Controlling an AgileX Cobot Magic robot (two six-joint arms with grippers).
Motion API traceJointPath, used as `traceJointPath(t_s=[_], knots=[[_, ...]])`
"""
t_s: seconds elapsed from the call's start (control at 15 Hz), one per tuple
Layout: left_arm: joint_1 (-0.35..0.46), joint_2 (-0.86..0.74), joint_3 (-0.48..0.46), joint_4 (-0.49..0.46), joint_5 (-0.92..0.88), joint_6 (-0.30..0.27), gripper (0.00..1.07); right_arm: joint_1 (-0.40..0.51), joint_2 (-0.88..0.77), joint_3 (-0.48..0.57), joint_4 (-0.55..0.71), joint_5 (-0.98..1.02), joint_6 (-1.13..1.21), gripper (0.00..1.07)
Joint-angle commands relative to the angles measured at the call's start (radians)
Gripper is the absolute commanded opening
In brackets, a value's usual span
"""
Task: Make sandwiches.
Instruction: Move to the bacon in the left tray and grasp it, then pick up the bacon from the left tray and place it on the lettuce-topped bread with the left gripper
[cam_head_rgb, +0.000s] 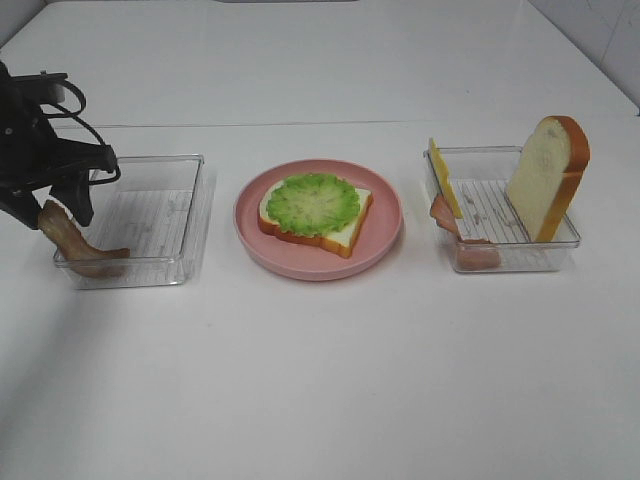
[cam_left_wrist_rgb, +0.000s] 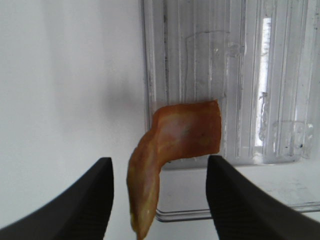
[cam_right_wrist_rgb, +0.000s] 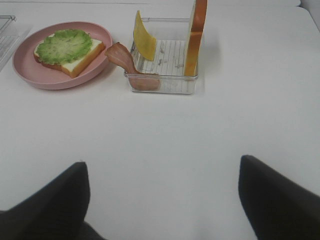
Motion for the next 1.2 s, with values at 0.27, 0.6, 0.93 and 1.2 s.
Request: traceJointPath(t_s=[0.27,0.6,0.93,1.2], knots=[[-0.004,0.022,-0.005,0.006,-0.008,-0.001,0.32,0.001,-0.015,0.002,0.0,-0.009,-0.005,0.78],[-0.004,0.022,-0.005,0.006,-0.028,-0.001,0.08,0.001,-0.015,0.002,0.0,-0.009,-0.005,0.78],[-0.004,0.011,-0.005,-0.013,-0.061,0.0,0.0,0.001,-0.015,0.002,0.0,-0.009,-0.005,0.78],[-0.004,-0.043,-0.071,-0.13,-0.083,0.048,0.0,0.001,-0.015,0.002,0.0,-0.009,-0.005,0.78]])
